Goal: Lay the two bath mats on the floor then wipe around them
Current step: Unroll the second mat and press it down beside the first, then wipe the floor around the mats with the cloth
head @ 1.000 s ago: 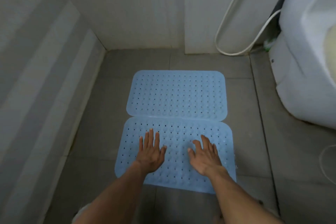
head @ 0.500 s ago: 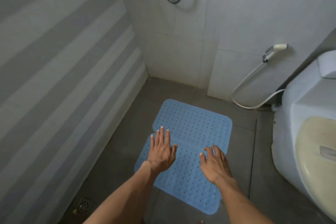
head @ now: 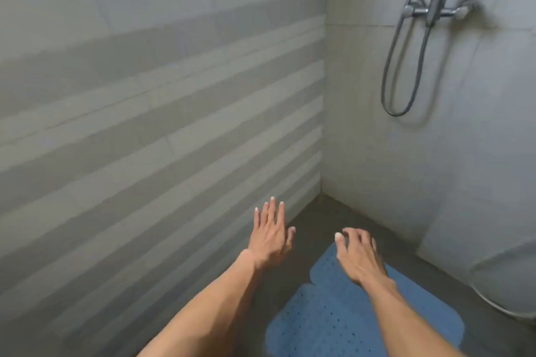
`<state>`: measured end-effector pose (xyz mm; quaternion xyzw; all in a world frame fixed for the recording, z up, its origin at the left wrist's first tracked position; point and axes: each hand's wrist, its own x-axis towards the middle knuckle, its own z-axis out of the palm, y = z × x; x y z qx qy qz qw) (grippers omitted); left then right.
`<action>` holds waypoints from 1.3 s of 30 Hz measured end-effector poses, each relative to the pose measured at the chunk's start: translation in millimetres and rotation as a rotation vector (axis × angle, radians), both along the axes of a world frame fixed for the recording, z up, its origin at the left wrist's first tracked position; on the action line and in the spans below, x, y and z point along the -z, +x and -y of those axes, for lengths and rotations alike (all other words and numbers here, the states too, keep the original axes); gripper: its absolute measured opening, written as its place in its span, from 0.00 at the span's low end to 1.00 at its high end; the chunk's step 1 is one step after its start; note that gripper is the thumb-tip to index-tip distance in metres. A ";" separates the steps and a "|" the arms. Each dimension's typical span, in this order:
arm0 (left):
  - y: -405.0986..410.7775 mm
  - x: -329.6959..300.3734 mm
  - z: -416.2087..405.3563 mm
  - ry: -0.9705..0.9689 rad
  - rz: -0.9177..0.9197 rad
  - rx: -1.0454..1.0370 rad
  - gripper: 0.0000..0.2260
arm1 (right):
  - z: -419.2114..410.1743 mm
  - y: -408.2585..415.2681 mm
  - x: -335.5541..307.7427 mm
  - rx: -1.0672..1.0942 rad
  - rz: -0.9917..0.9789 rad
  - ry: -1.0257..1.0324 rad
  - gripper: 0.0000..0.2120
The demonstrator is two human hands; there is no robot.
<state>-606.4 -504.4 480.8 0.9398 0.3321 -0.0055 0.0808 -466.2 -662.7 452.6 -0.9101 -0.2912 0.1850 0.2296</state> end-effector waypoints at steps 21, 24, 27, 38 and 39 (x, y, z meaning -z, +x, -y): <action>-334.5 -179.3 -41.0 0.477 0.235 -1.056 0.26 | -242.1 -249.0 -190.6 -0.985 0.086 0.366 0.22; -379.5 -190.2 -18.4 0.591 0.307 -1.280 0.17 | -244.2 -304.7 -197.8 -1.145 0.063 0.358 0.23; -414.2 -201.3 -2.5 0.576 0.315 -1.473 0.15 | -244.7 -360.4 -201.7 -1.317 0.078 0.345 0.22; -472.5 -205.5 -14.5 0.378 0.394 -1.704 0.12 | -280.2 -509.9 -231.4 -1.616 0.137 0.392 0.24; -474.8 -205.1 -17.2 0.381 0.403 -1.706 0.11 | -284.3 -518.5 -233.6 -1.622 0.132 0.399 0.25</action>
